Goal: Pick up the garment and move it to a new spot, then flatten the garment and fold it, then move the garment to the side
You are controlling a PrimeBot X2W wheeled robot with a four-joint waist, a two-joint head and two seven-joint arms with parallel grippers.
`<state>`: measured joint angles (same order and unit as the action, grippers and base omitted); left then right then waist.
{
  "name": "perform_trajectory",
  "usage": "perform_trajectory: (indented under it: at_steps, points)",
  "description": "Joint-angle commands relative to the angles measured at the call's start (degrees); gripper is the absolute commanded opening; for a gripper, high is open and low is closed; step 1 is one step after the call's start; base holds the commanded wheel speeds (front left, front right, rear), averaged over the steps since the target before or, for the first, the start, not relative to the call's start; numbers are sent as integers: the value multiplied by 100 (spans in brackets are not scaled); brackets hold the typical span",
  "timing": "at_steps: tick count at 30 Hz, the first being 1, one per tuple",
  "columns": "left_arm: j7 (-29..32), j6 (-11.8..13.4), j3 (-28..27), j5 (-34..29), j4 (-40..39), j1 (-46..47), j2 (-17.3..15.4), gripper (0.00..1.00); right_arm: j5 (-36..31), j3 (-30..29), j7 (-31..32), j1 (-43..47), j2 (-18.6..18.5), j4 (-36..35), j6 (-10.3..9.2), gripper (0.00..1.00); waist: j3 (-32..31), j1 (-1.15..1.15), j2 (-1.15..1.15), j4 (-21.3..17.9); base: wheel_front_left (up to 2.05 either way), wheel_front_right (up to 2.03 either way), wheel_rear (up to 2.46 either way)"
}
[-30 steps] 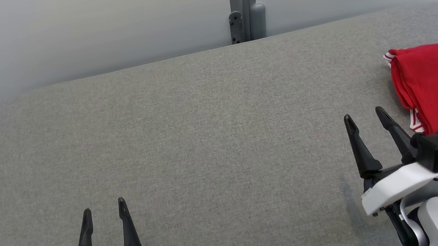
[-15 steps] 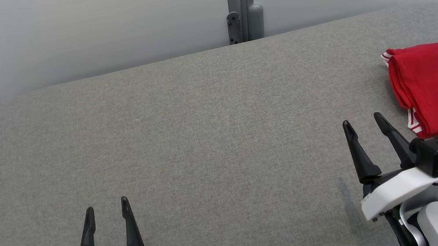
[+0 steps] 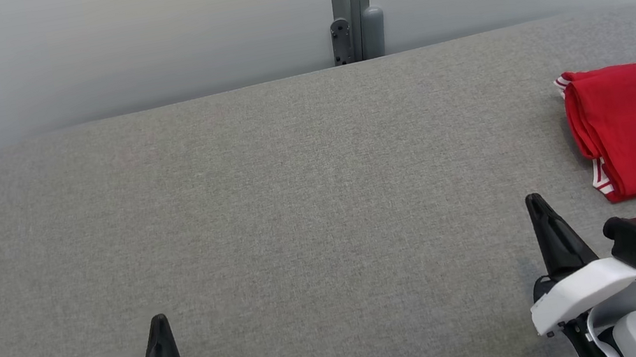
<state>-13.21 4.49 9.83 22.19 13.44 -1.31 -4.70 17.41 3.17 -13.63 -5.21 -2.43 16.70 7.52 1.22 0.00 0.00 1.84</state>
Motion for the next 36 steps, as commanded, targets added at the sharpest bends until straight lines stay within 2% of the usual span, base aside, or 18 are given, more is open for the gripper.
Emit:
perform_trajectory:
  at_steps: [1,20,36]
  points:
    - [54,-61,-81,259,-72,124,-6,0,278,-47,64,-97,-20,-99,0,0,-1,0,0,-3,0,0,0]
    - [531,-346,-472,1943,-42,302,38,0,2084,-271,544,-108,-38,-154,-1,0,-18,0,0,-32,0,0,0]
    - [862,-543,-741,3105,-23,419,70,0,3317,-428,874,-117,-48,-187,-1,0,-31,0,0,-56,0,0,0]
